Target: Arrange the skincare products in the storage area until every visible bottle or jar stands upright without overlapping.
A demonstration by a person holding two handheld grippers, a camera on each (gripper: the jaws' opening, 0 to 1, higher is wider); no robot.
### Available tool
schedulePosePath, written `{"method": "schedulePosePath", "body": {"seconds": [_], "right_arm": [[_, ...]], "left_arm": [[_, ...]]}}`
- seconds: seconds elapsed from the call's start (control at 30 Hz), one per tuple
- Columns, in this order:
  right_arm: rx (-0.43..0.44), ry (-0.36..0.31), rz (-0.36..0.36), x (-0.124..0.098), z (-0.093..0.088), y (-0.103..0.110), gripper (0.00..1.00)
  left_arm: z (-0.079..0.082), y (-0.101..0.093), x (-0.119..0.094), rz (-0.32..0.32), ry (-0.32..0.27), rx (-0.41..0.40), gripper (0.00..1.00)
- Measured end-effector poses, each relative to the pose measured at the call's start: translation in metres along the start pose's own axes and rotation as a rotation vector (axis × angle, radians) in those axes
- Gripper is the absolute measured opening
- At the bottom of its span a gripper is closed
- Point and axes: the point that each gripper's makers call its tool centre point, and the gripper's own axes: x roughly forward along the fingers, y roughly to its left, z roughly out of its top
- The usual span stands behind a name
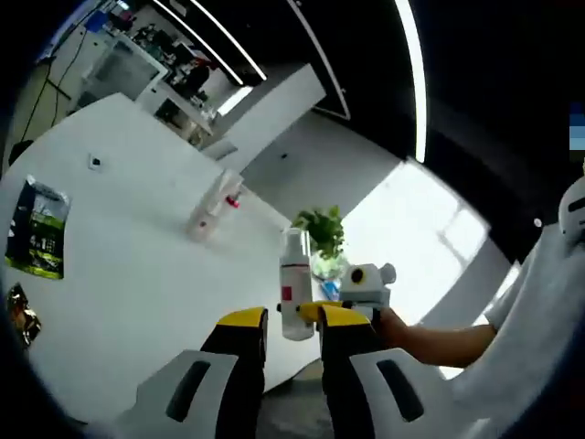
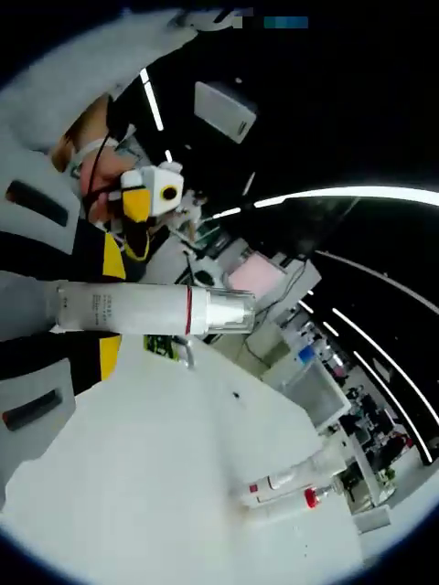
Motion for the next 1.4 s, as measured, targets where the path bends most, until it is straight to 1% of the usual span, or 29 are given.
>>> {"method": "schedulePosePath", "body": {"seconds": [0.03, 0.07, 0.13, 0.17, 0.2, 0.27, 0.33, 0.4, 0.43, 0.5, 0.53, 0.57, 0.67, 0.7, 0.77, 0.83, 0.87, 0.9, 0.97, 1.03, 1.07, 1.1, 1.17, 1.23, 1.27, 1.3, 1.33, 1.37, 1.4], "right_arm": [[0.010, -0.005, 0.021, 0.001, 0.001, 0.005, 0.14], [0.020, -0.014, 0.077, 0.003, 0.001, 0.019, 0.14], [0.026, -0.019, 0.113, 0.005, 0.001, 0.029, 0.14], [0.028, -0.007, 0.121, 0.006, -0.001, 0.032, 0.14], [0.039, 0.004, 0.127, 0.008, -0.004, 0.033, 0.14], [0.106, 0.034, 0.160, 0.010, -0.010, 0.038, 0.13], [0.159, 0.032, 0.193, 0.013, -0.013, 0.043, 0.13], [0.245, 0.046, 0.262, 0.014, -0.015, 0.053, 0.13], [0.283, 0.069, 0.293, 0.015, -0.018, 0.058, 0.13], [0.296, 0.075, 0.320, 0.016, -0.019, 0.062, 0.13], [0.301, 0.078, 0.340, 0.017, -0.020, 0.066, 0.13], [0.314, 0.098, 0.380, 0.017, -0.022, 0.074, 0.13], [0.355, 0.177, 0.454, 0.019, -0.033, 0.088, 0.13], [0.361, 0.206, 0.484, 0.019, -0.036, 0.094, 0.13], [0.383, 0.206, 0.522, 0.020, -0.032, 0.100, 0.14], [0.398, 0.211, 0.530, 0.023, -0.030, 0.102, 0.14], [0.405, 0.217, 0.537, 0.023, -0.031, 0.103, 0.14], [0.451, 0.245, 0.582, 0.021, -0.033, 0.111, 0.14], [0.479, 0.266, 0.619, 0.020, -0.034, 0.117, 0.14], [0.497, 0.276, 0.645, 0.021, -0.035, 0.121, 0.14], [0.503, 0.273, 0.641, 0.023, -0.035, 0.119, 0.14], [0.510, 0.263, 0.661, 0.023, -0.033, 0.121, 0.14], [0.537, 0.259, 0.660, 0.027, -0.032, 0.118, 0.14], [0.567, 0.258, 0.665, 0.029, -0.032, 0.118, 0.14], [0.564, 0.256, 0.661, 0.030, -0.032, 0.117, 0.14], [0.511, 0.203, 0.627, 0.036, -0.029, 0.109, 0.15], [0.511, 0.190, 0.602, 0.037, -0.027, 0.106, 0.15], [0.484, 0.182, 0.588, 0.037, -0.026, 0.103, 0.15], [0.414, 0.172, 0.541, 0.040, -0.026, 0.095, 0.16]], "left_arm": [[0.000, 0.000, -0.001, -0.005, 0.000, -0.009, 0.27], [0.006, -0.004, 0.000, -0.030, -0.031, -0.022, 0.29], [0.013, -0.009, 0.000, -0.069, -0.081, -0.071, 0.33], [0.015, -0.016, 0.000, -0.103, -0.097, -0.103, 0.34], [0.016, -0.018, 0.000, -0.119, -0.104, -0.109, 0.34], [0.015, -0.015, 0.000, -0.125, -0.089, -0.100, 0.34], [0.009, -0.021, 0.003, -0.157, -0.056, -0.101, 0.35], [0.003, -0.030, 0.005, -0.204, -0.025, -0.107, 0.36], [0.002, -0.034, 0.006, -0.222, -0.018, -0.110, 0.36], [0.002, -0.040, 0.007, -0.254, -0.027, -0.141, 0.35], [0.004, -0.046, 0.006, -0.288, -0.030, -0.168, 0.35], [0.006, -0.049, 0.005, -0.308, -0.038, -0.181, 0.35], [0.013, -0.053, 0.002, -0.346, -0.065, -0.204, 0.34], [0.014, -0.058, -0.001, -0.380, -0.068, -0.217, 0.35], [0.016, -0.063, -0.001, -0.409, -0.068, -0.253, 0.37], [0.018, -0.064, -0.002, -0.428, -0.077, -0.278, 0.36], [0.019, -0.068, -0.004, -0.453, -0.074, -0.284, 0.34], [0.020, -0.074, -0.006, -0.476, -0.075, -0.289, 0.33], [0.020, -0.085, -0.009, -0.537, -0.065, -0.327, 0.30], [0.021, -0.092, -0.012, -0.583, -0.063, -0.358, 0.26], [0.024, -0.095, -0.015, -0.609, -0.070, -0.377, 0.22], [0.023, -0.092, -0.014, -0.592, -0.071, -0.361, 0.22], [0.025, -0.091, -0.015, -0.579, -0.084, -0.368, 0.21], [0.026, -0.090, -0.015, -0.571, -0.076, -0.393, 0.21], [0.027, -0.088, -0.015, -0.558, -0.079, -0.382, 0.21], [0.030, -0.081, -0.015, -0.522, -0.107, -0.365, 0.21], [0.034, -0.077, -0.016, -0.503, -0.125, -0.352, 0.21], [0.035, -0.074, -0.017, -0.488, -0.134, -0.311, 0.20], [0.037, -0.069, -0.017, -0.450, -0.157, -0.262, 0.20]]}}
